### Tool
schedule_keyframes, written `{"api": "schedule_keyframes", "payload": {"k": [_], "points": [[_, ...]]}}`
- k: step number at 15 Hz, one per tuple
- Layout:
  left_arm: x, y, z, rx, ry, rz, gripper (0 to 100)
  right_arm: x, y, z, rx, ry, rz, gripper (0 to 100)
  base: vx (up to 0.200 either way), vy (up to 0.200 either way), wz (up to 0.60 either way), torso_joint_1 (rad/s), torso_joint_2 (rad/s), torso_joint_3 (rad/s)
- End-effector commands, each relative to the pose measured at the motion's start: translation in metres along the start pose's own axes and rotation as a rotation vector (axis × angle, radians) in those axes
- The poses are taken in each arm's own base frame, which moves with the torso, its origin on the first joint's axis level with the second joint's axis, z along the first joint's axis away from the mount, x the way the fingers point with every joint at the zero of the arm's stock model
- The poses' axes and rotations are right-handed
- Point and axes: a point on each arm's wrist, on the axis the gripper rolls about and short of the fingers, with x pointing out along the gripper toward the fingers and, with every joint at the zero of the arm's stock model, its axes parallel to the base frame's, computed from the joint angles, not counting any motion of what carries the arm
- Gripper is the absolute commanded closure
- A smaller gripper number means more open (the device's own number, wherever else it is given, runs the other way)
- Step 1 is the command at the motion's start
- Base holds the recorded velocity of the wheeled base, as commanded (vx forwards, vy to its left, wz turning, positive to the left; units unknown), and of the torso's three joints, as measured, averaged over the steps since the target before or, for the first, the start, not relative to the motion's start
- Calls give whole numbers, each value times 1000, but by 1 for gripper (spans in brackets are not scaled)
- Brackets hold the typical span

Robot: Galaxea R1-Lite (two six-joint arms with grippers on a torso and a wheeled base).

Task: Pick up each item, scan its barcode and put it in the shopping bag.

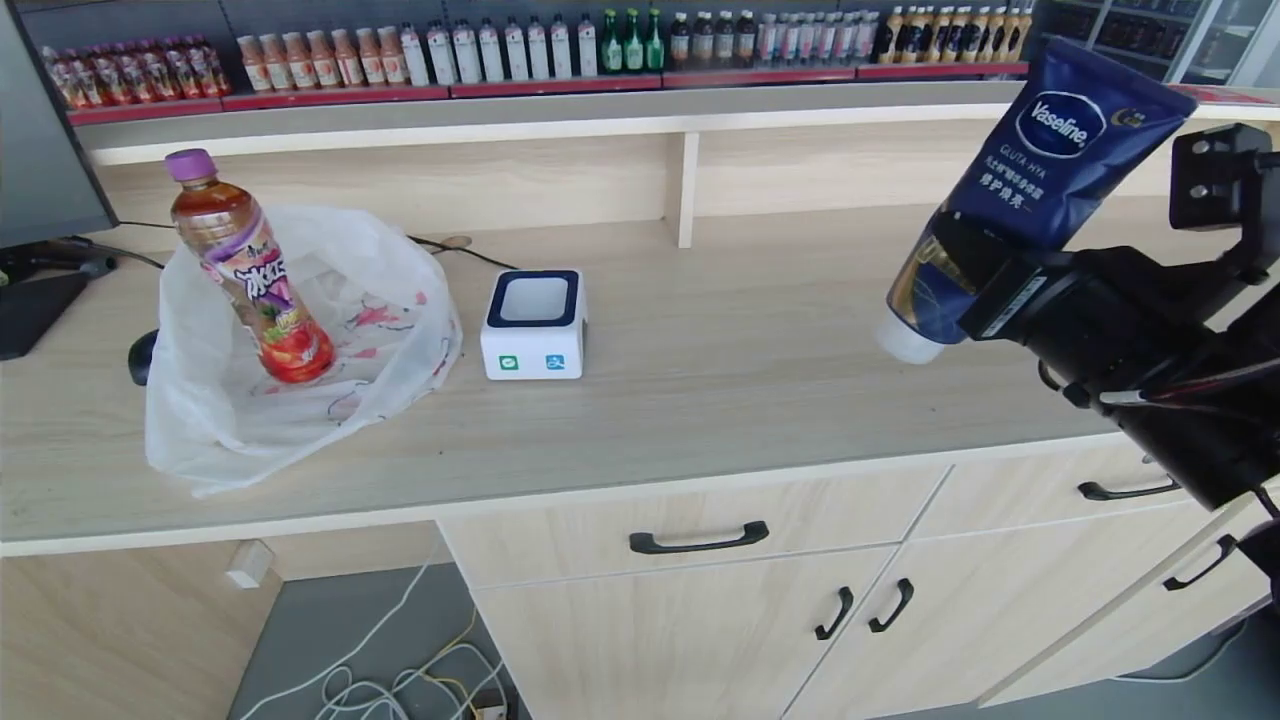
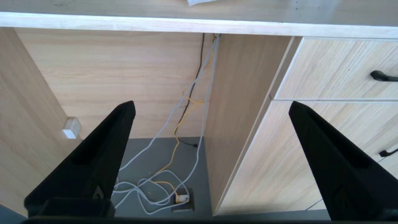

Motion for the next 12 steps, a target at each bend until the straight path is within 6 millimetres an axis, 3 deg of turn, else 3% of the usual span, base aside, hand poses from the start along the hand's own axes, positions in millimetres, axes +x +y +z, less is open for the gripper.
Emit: {"api": "schedule_keyframes", "payload": {"k": [1, 4, 6, 12], "points": [[0, 0, 0, 0, 0, 2, 0, 4, -3, -11, -9, 22, 12, 100, 0, 0, 0, 0, 0, 0], [0, 0, 0, -2, 0, 2, 0, 2, -9, -10, -10, 8, 9, 100, 0, 0, 0, 0, 0, 0], [0, 0, 0, -2, 0, 2, 0, 1, -27, -9, -38, -6, 12, 100, 0, 200, 0, 2, 2, 2], [0, 0, 0, -5, 2, 3, 0, -4, -28, -8, -58, -5, 30, 100, 0, 200, 0, 2, 5, 4]]}}
